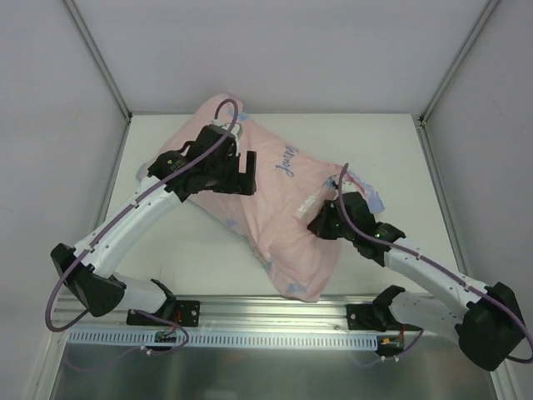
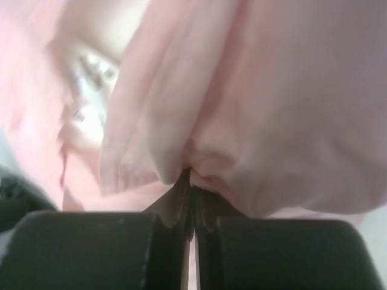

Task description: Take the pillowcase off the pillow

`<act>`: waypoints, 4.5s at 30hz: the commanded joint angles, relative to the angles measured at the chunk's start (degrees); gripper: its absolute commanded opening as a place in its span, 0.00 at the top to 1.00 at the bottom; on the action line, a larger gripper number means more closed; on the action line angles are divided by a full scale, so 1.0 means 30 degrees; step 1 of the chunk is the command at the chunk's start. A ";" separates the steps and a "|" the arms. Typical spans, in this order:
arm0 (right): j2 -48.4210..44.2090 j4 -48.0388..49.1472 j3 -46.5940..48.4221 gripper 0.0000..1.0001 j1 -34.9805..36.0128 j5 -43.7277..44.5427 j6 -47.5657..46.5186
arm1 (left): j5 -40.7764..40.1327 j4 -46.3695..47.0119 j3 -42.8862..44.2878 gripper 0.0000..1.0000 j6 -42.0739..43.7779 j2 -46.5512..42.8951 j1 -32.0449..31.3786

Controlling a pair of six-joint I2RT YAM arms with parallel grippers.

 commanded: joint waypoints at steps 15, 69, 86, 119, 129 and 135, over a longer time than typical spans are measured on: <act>-0.6359 -0.7248 0.3107 0.04 0.1407 0.6863 0.1710 | -0.2873 0.0805 0.4040 0.02 0.2150 0.5262 -0.5360; -0.3868 -0.3701 -0.2925 0.99 0.0290 0.4812 0.6109 | 0.0345 0.1421 0.4599 1.00 -0.1687 0.3538 0.2605; -0.5688 -0.6898 -0.1758 0.99 0.2134 0.6870 0.4391 | 0.4004 0.1713 0.2315 1.00 -0.2625 0.0637 0.6737; 0.2343 -0.5286 0.2850 0.99 -0.2109 0.6426 0.0831 | 0.3394 0.3120 -0.2110 1.00 -0.2186 -0.0709 0.5622; -0.1023 -0.1111 -0.0957 0.99 -0.2316 0.4150 0.2736 | 0.3593 0.2770 -0.0766 1.00 -0.0959 -0.1795 0.6004; -0.2289 0.0367 -0.0845 0.99 -0.1643 0.2648 0.2738 | 0.0151 0.1482 0.1782 0.05 0.1209 -0.1211 0.1648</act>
